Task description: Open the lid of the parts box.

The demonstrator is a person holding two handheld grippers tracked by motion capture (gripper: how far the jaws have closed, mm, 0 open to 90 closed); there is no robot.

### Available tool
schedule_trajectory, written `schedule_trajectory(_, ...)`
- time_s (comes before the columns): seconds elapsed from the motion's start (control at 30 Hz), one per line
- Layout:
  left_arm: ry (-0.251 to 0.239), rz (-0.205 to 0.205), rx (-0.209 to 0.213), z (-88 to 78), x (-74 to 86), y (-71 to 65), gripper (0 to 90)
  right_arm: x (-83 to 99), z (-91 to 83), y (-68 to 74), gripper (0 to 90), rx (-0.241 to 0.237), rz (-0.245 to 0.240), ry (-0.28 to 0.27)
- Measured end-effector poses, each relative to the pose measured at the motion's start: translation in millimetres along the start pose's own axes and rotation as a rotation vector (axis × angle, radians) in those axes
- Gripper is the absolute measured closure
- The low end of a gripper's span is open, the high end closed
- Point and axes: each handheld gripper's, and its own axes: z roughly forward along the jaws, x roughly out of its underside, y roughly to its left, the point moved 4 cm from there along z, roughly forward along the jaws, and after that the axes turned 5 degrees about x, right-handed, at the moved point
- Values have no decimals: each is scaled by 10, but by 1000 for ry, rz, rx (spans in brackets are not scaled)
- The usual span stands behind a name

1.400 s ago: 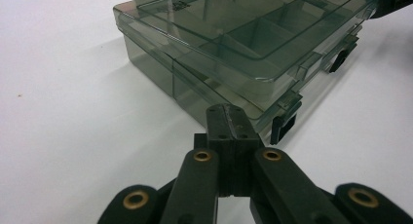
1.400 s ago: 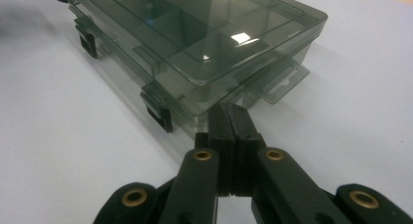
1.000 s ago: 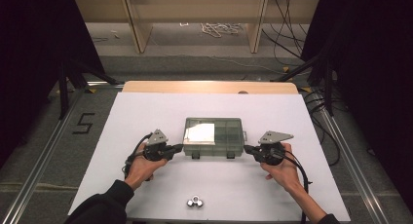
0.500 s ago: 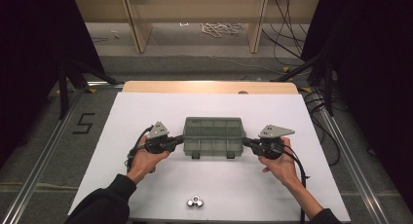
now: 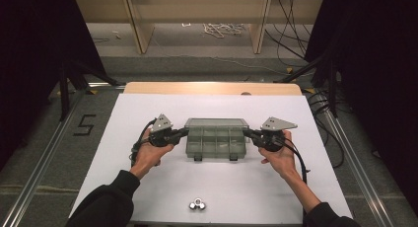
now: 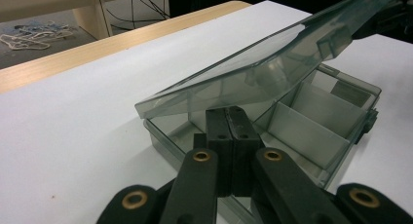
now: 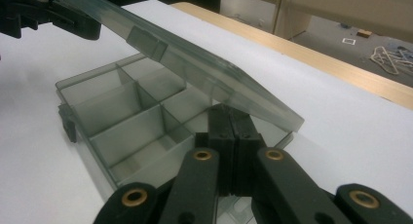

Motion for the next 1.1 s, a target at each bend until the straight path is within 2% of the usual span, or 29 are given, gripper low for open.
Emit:
schedule_trajectory(0.27,-12,18,0,48,-62,24,893,-36,49,-54,900,16,4,1)
schedule_trajectory(0.3,-14,33,-7,58,-82,33,894,-42,73,-54,900,20,10,-18)
schedule_trajectory(0.4,-14,26,-11,66,-85,38,895,-48,77,-72,900,19,12,-8)
schedule_trajectory(0.47,-14,19,-17,64,-91,53,895,-59,107,-78,900,20,12,-27)
schedule_trajectory(0.7,-35,18,-21,53,-159,85,895,-74,129,-141,900,46,14,-7)
schedule_trajectory(0.77,-37,11,-21,65,-170,83,896,-84,146,-145,900,40,16,-25)
schedule_trajectory(0.87,-33,18,-24,69,-172,84,896,-82,150,-138,895,40,17,-23)
schedule_trajectory(0.97,-32,19,-10,79,-170,69,896,-78,124,-111,847,13,19,5)
schedule_trajectory(1.03,-28,17,-17,80,-166,65,896,-65,108,-86,804,-12,14,28)
schedule_trajectory(1.07,-27,19,-14,83,-164,66,896,-52,89,-74,779,-15,14,58)
schedule_trajectory(1.1,-27,19,-14,83,-163,66,897,-39,91,-60,760,-27,12,58)
